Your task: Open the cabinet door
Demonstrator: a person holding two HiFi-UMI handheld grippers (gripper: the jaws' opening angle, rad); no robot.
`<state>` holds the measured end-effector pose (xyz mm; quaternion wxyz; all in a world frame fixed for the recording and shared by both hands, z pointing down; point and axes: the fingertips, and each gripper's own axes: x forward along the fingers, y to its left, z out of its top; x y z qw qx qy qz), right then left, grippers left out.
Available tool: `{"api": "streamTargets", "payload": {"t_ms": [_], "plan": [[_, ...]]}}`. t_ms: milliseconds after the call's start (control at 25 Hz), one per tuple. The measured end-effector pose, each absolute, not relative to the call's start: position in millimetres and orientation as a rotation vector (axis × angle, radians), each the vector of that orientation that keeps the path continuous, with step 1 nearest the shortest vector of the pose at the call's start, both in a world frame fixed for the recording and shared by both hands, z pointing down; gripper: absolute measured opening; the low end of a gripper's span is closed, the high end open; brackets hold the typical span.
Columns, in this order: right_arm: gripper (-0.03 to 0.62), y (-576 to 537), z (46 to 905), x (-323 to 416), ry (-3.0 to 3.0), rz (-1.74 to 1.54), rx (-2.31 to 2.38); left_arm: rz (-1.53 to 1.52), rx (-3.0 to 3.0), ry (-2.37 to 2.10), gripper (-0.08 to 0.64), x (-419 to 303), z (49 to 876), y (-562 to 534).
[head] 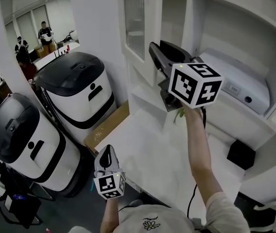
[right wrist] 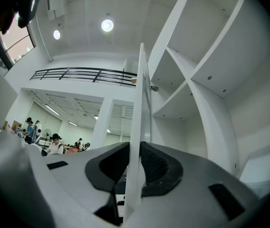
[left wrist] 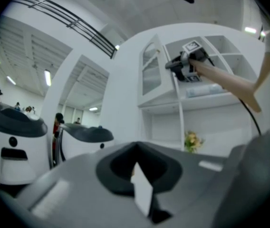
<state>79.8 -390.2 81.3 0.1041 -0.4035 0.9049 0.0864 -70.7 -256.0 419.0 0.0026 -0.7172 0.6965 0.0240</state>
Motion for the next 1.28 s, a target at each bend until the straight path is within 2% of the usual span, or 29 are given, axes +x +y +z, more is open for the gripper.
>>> {"api": "streamTargets", "payload": {"t_ms": [840,1280], "plan": [[0.062,-381,82,62,2.528,0.306,-1.338,0.074,-2.125,2.278,0.006,-93,409,-220],[0.069,-374,81,44,2.458,0.34,-1.449,0.117,-2.084,2.231,0.006,-133,392,-220]]}}
